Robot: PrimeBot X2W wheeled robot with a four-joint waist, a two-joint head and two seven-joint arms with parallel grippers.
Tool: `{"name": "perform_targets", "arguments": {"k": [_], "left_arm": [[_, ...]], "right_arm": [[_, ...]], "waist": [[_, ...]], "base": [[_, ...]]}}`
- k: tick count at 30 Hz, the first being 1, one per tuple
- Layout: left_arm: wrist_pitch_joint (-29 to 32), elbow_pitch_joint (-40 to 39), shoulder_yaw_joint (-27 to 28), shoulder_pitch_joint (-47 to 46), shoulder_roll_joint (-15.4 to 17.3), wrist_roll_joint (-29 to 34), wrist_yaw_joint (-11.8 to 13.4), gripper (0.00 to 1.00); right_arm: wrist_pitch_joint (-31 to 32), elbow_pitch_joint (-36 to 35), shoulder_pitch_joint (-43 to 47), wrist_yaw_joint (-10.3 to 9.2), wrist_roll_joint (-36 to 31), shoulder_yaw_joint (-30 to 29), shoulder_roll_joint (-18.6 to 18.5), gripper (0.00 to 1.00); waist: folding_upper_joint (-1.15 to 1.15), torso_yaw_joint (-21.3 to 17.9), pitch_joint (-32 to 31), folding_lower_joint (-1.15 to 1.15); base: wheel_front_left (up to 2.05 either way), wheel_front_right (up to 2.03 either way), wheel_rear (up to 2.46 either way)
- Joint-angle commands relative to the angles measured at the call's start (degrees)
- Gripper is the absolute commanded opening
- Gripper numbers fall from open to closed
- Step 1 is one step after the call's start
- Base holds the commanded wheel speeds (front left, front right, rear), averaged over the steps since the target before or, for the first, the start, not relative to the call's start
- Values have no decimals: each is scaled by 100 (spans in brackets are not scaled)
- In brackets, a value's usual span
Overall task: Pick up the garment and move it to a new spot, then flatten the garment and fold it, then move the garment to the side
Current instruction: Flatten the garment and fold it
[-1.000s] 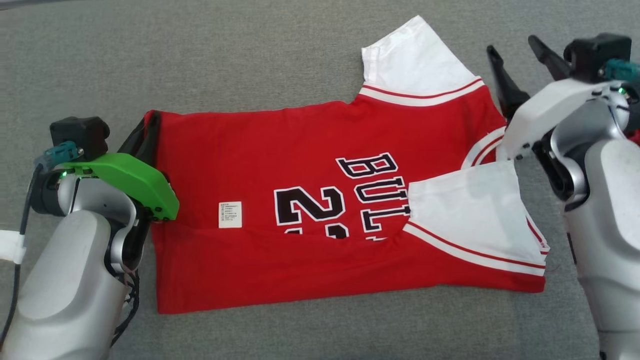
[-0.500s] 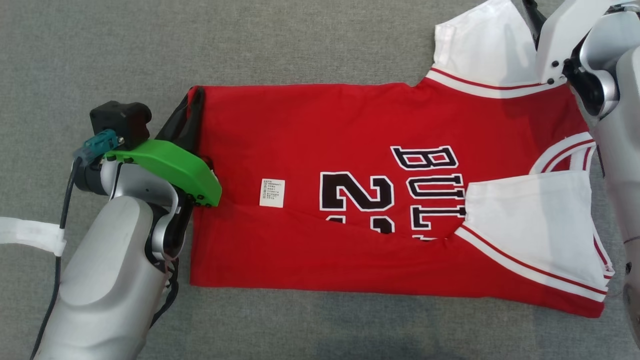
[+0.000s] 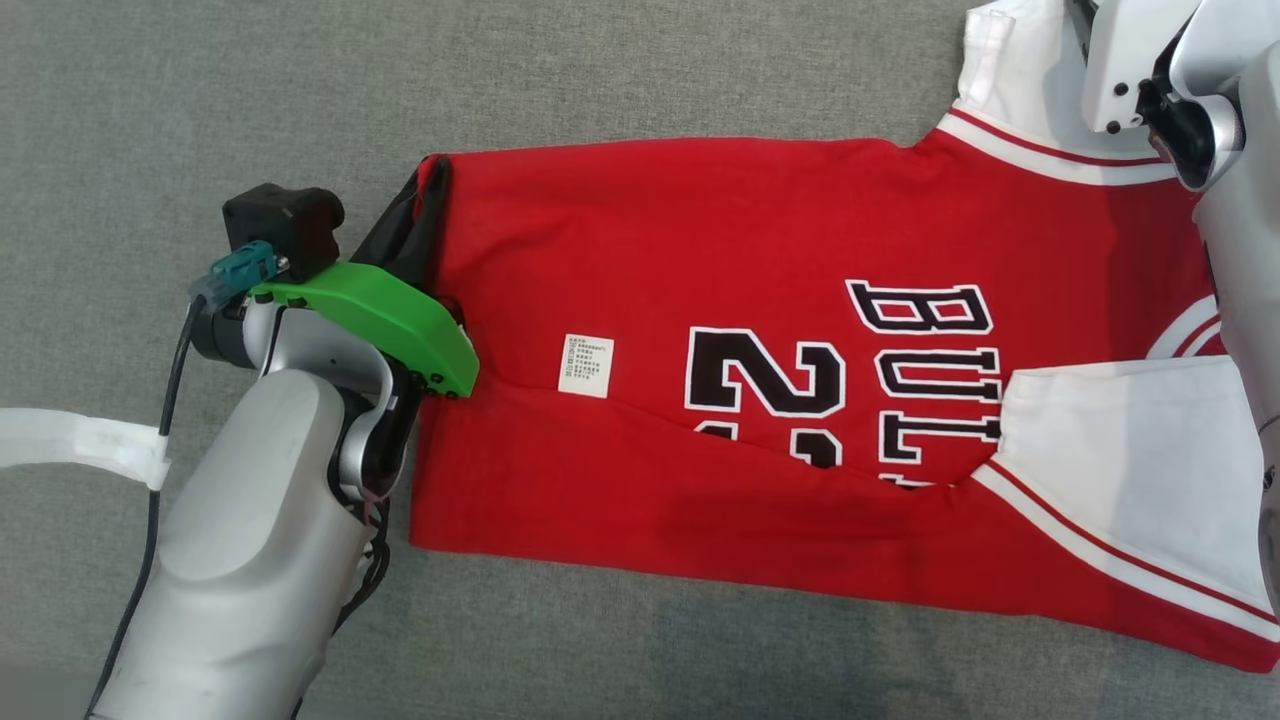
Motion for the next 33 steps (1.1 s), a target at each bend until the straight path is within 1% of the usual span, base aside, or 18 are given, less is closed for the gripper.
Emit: {"name": "perform_targets", "arguments": {"k": [1,2,3,4,5,6,7,8,9,11,16,21,26,33], "left_arm": [[-45,51,-10,-112,-8,-45,-21,0],[-52,74,-15,-119,-14,-48,-29,0],[-64,92,-19,-130,-17,-49,-35,0],[-72,107,-16,-144,-15,-47,-38,0],[-86,118,-15,-150,-13,-48,-38,0],[-86,118,-15,-150,-13,-48,-38,0],[-97,132,-15,-153,-4,-50,-38,0],[-104,162,-17,-160,21,-54,-42,0],[-106,177,-17,-164,34,-56,-43,0],[-116,206,-13,-162,48,-65,-36,0],[-181,245,29,-119,117,-84,2,0],[-201,283,118,31,249,-124,57,0],[-137,274,197,176,437,-182,120,0],[-44,180,273,532,705,-237,209,0]], "right_arm": [[-35,128,-43,0,-33,57,-10,100],[-42,183,-53,0,-22,83,-8,100],[-62,236,-63,0,-1,103,-3,96],[-73,282,-71,0,15,143,6,81],[-96,327,-84,0,37,185,11,45],[-96,327,-84,0,37,185,11,45],[-114,367,-95,0,61,223,13,36],[-175,429,-101,-1,91,300,9,12],[-223,455,-107,-4,111,331,-14,0],[-330,499,-122,-5,133,371,-43,0],[-617,580,-101,-5,305,520,36,0],[-955,354,102,-4,755,921,71,0],[-1235,-203,441,-4,1439,1411,-97,0],[-1602,-1337,1150,-3,2308,1921,-535,0]], "waist": [[29,31,14,-1],[29,39,15,-1],[29,43,17,-1],[29,45,20,-1],[29,44,22,-1],[29,44,22,-1],[29,39,23,-1],[29,23,22,-1],[29,13,16,-1],[29,-15,-3,-1],[29,-162,-105,-1],[29,-398,-314,-1],[29,-686,-561,-1],[29,-1037,-960,-1]], "base": [[0,0,0],[0,0,0],[0,0,0],[0,0,0],[0,0,0],[0,0,0],[0,0,0],[0,0,0],[0,0,0],[0,0,0],[0,0,0],[0,0,0],[0,0,0],[0,0,0]]}}
